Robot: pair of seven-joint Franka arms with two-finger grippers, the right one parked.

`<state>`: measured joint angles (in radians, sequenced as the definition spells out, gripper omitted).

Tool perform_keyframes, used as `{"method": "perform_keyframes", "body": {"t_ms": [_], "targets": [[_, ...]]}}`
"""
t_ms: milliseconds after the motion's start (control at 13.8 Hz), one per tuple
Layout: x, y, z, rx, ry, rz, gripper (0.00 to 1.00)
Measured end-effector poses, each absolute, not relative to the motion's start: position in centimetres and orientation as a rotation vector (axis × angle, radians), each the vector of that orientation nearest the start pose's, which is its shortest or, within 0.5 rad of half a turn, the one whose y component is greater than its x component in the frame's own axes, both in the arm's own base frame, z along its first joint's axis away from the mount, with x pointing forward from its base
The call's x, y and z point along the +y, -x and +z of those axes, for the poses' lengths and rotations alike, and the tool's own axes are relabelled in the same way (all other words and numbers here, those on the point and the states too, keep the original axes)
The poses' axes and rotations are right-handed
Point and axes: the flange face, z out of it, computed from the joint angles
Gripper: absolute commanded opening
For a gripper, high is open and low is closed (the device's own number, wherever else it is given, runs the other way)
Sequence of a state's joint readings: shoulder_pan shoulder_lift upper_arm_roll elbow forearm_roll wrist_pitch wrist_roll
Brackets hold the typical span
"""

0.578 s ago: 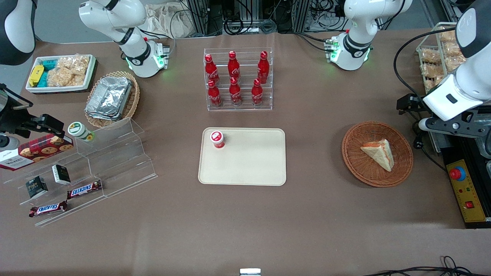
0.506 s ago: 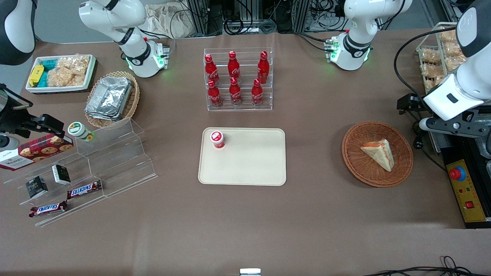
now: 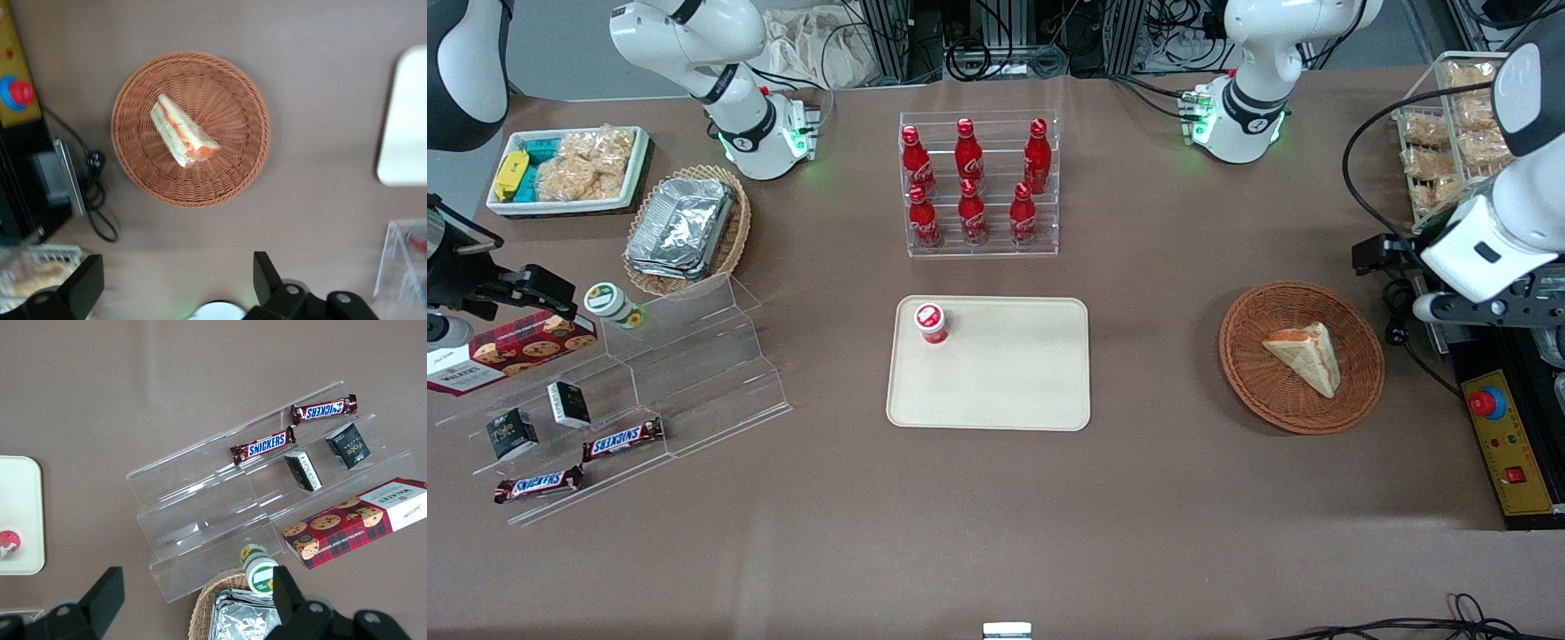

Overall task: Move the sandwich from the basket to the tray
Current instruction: 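Move the left gripper over the sandwich in the wicker basket, then lower the open left gripper around the triangular sandwich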

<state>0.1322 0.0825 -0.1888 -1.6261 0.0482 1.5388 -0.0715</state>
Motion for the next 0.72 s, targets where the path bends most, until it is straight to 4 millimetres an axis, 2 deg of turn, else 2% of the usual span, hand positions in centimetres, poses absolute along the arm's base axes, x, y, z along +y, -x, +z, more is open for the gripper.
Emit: {"method": "perform_keyframes", "body": {"t_ms": [217, 361, 578, 723], "targets": [[-0.6, -57.1, 51.5, -0.19, 3.086, 0.205, 1.0], [0.3, -56.5, 48.6, -0.363, 3.09, 0.16, 1.0], [0.6, -55.6, 44.6, -0.651, 3.054, 0.093, 1.0], [0.5, -54.9, 41.1, -0.867, 3.007, 0.04, 1.0]]}}
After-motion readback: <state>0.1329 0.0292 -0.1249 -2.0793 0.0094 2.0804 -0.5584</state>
